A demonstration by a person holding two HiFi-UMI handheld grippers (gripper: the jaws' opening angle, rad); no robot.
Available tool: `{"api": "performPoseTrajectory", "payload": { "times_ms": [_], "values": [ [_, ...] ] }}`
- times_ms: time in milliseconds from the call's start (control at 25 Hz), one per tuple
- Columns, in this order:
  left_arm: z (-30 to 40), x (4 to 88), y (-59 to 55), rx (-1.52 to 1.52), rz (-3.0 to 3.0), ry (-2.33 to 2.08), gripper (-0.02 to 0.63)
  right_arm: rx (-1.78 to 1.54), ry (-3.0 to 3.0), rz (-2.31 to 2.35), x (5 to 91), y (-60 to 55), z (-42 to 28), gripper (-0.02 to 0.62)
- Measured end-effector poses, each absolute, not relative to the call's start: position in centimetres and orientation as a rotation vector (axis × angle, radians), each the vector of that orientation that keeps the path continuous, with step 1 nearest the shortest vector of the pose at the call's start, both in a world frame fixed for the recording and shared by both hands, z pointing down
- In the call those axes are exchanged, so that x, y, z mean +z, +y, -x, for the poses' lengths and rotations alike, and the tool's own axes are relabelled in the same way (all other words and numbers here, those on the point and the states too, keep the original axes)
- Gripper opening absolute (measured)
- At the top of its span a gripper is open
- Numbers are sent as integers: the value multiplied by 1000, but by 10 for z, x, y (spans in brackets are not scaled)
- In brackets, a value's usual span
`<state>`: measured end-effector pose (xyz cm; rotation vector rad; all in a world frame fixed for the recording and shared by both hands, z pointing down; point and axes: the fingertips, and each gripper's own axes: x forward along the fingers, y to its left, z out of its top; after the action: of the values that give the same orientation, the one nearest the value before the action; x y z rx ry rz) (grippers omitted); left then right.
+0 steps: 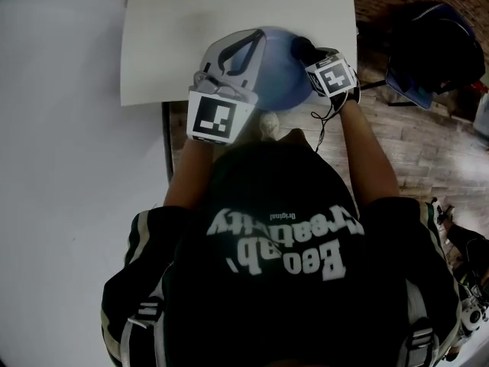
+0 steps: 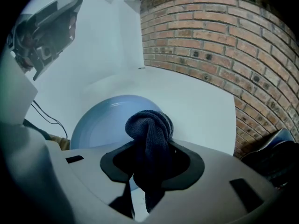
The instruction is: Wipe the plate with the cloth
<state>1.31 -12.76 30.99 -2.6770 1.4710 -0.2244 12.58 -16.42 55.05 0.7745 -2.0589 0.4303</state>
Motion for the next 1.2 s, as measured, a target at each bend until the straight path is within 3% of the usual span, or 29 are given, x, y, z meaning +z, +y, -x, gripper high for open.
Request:
{"api": "performPoseTrajectory", "payload": {
  "times_ms": [1200],
  "values": [
    [-32,312,-120,-234,2739,1303,3,457,-2012,-754,551,-55,-154,129]
  ]
}}
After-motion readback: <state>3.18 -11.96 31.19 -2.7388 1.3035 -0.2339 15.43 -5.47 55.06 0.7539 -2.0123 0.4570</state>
